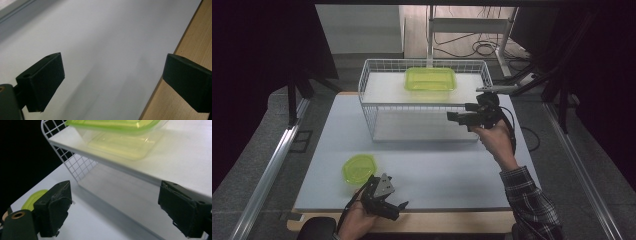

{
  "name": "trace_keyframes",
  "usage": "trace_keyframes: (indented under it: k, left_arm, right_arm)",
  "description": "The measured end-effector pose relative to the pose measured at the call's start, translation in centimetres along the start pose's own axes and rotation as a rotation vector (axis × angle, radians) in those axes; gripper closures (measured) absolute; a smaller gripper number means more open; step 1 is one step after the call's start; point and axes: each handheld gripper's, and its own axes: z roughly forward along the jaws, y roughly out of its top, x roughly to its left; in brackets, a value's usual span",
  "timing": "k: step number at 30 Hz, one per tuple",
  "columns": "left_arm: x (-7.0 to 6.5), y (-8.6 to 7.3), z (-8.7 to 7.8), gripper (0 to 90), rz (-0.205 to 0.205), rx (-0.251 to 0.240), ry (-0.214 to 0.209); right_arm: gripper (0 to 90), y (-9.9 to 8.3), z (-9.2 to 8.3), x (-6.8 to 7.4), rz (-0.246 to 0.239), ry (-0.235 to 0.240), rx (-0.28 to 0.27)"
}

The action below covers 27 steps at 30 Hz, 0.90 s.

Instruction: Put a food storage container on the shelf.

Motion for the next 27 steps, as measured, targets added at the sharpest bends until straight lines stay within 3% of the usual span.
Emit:
trace_keyframes:
  k: [8, 12, 27]
  left_arm:
    - [0.3, -0.1, -0.3, 2.5, -0.023, -0.043, 0.003]
    - [0.3, -0.1, -0.4, 3.9, -0.029, -0.050, -0.003]
    - [0.6, -0.1, -0.6, 5.1, -0.063, -0.037, 0.010]
  right_arm:
    - [5.5, -2.6, -0.1, 0.4, -0.043, -0.019, 0.026]
    - [4.3, -3.8, -0.3, 0.6, -0.046, -0.005, 0.033]
    - [2.1, -8.5, -0.8, 0.8, -0.104, -0.046, 0.042]
